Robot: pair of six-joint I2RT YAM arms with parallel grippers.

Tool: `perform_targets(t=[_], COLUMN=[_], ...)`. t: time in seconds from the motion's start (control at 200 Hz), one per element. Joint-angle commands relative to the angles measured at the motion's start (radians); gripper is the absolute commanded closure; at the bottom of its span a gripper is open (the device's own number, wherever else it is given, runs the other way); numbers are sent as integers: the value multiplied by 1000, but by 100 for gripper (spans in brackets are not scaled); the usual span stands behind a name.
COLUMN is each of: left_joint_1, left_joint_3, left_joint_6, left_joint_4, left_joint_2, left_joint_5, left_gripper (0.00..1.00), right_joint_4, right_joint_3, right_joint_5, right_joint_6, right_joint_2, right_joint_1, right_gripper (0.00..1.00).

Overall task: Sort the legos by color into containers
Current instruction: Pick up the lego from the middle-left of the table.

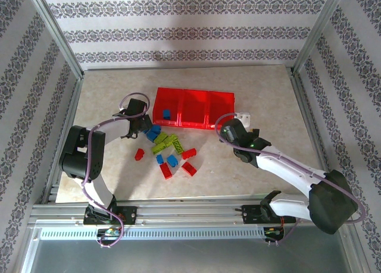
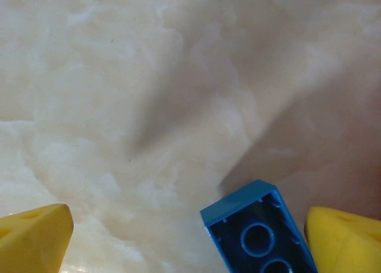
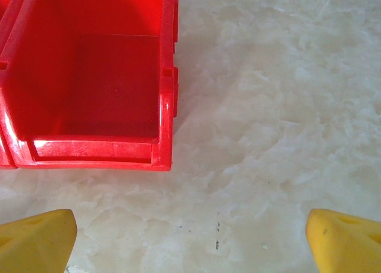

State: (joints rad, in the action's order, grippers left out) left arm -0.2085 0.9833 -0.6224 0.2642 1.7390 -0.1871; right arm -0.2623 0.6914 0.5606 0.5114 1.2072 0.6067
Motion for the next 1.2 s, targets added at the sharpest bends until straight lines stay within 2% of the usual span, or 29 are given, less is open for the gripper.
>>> perform_targets(t=[0.0,0.16,0.51,0.815,1.034,1.194], left_joint_1=[-2,-4,-6,-9,-8,-13], left_joint_3=[4,-12,-50,-59,-64,-56], left_joint_6=[38,41,35,26,23,27], left_joint_4=[72,84,33,3,-9,-17], left_joint_2=[1,-17,-38,-18,-38,-84], left_joint_5=[-31,-26,27,60,58,61], left_gripper=[0,3,36,55,62,71], right_joint_4=[-9,-9,-7,-8,-9,-5], right_joint_3=[30,30,31,26,25,22], right_joint_5=[15,12,5,7,12,14], right_joint_6=[16,17,21,22,22,23], right_joint_2=[2,3,3,-8,-6,-6], right_joint_1=[7,6,6,6,6,6], right_gripper=[2,2,2,2,2,2])
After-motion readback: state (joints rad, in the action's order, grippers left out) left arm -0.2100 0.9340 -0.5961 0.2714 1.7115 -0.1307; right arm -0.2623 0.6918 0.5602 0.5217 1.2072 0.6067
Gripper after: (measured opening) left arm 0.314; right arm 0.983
